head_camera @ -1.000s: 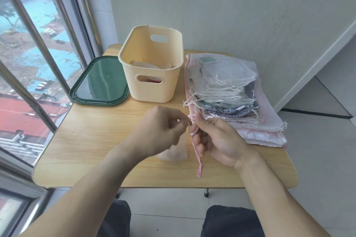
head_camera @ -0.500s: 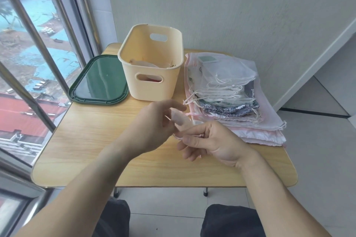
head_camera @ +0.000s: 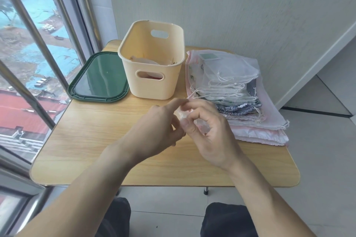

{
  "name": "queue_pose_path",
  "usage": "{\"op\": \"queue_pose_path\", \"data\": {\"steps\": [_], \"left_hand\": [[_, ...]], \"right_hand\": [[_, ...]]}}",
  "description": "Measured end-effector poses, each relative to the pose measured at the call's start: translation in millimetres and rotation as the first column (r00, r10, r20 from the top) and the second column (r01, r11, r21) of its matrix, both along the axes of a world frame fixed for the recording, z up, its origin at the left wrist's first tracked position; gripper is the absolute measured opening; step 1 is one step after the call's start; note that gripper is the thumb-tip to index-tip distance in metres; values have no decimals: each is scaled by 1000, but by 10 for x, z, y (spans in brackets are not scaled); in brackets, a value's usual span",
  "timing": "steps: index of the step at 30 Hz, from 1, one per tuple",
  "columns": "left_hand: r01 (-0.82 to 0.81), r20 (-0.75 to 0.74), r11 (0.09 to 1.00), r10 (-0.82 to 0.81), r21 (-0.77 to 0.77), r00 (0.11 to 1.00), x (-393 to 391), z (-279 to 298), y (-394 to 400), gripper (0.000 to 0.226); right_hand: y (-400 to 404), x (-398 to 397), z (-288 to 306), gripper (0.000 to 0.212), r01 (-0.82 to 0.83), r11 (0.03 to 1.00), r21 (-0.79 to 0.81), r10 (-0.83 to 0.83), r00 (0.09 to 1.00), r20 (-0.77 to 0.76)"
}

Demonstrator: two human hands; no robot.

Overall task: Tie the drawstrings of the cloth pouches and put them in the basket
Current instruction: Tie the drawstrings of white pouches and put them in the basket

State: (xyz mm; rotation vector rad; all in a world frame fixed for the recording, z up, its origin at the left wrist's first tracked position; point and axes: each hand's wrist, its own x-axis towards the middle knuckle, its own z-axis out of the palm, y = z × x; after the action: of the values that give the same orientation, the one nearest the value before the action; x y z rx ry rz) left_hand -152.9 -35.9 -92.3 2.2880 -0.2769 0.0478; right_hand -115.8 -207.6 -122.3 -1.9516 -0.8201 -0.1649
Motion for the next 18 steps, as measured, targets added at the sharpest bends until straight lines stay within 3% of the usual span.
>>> {"op": "queue_pose_path", "data": {"steps": [4,9,15,18], "left_hand": [[-116,-221,974,72,-193,972,18,60,70,48],[-246,-447,837,2,-489,895,44,82,148,46],[-274,-425,769,4,-577,905,49,63,155,31],[-231,-371,784,1,-576,929,39,76,134,23]], "right_hand": [[32,2,-25,24,-39,998,40,43,994,-102],[67,-10,-58,26,-15,998,60,19,997,-71],[83,-49,-27,20,1,995,97,12,991,-135],[70,-40,-42,25,40,988,151,4,959,-284]]}}
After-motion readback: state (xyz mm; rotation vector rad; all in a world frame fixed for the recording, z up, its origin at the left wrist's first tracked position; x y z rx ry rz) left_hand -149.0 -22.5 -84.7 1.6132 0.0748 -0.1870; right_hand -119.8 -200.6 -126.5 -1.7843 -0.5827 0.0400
